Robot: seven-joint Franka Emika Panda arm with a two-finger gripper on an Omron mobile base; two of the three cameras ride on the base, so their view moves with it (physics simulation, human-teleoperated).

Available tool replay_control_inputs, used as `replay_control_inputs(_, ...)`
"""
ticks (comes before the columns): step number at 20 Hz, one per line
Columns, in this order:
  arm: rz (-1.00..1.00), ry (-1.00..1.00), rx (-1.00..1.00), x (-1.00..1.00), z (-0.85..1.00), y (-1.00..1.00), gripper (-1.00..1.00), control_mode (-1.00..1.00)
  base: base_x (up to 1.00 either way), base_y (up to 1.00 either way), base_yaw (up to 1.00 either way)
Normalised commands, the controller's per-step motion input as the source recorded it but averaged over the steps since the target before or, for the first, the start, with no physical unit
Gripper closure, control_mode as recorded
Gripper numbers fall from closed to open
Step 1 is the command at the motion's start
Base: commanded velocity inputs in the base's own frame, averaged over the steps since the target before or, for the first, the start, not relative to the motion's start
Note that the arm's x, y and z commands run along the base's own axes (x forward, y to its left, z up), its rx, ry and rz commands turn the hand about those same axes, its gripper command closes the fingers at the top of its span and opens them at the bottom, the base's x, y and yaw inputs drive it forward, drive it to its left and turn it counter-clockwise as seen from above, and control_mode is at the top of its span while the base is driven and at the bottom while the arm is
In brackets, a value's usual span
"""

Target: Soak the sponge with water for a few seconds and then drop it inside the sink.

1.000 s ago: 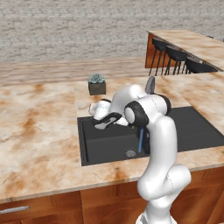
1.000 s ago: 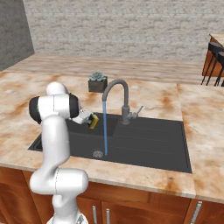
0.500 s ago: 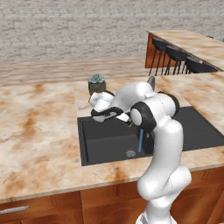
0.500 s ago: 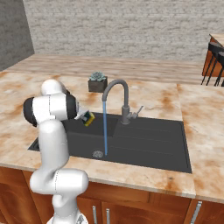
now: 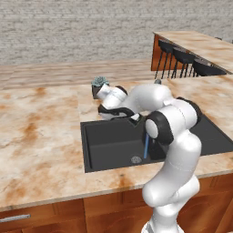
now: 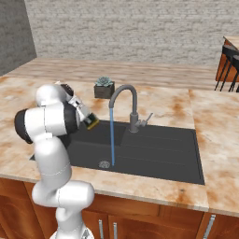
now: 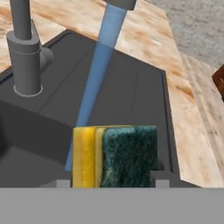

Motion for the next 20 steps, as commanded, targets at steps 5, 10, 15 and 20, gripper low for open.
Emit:
replay_control_inputs(5,0.15,0.00,0.07,-0.10,0.48,0.15,1.00,-1.00,0.00,0.00,0.00)
replay_control_inputs(10,0.19,0.00,0.09,-0.11,0.28,0.16,1.00,-1.00,0.00,0.00,0.00)
replay_control_inputs(15,0.19,0.02,0.22,-0.03,0.10,0.13,1.00,-1.00,0.00,0.00,0.00)
replay_control_inputs(20,0.17,0.03,0.27,0.00,0.06,0.04,1.00,-1.00,0.00,0.00,0.00)
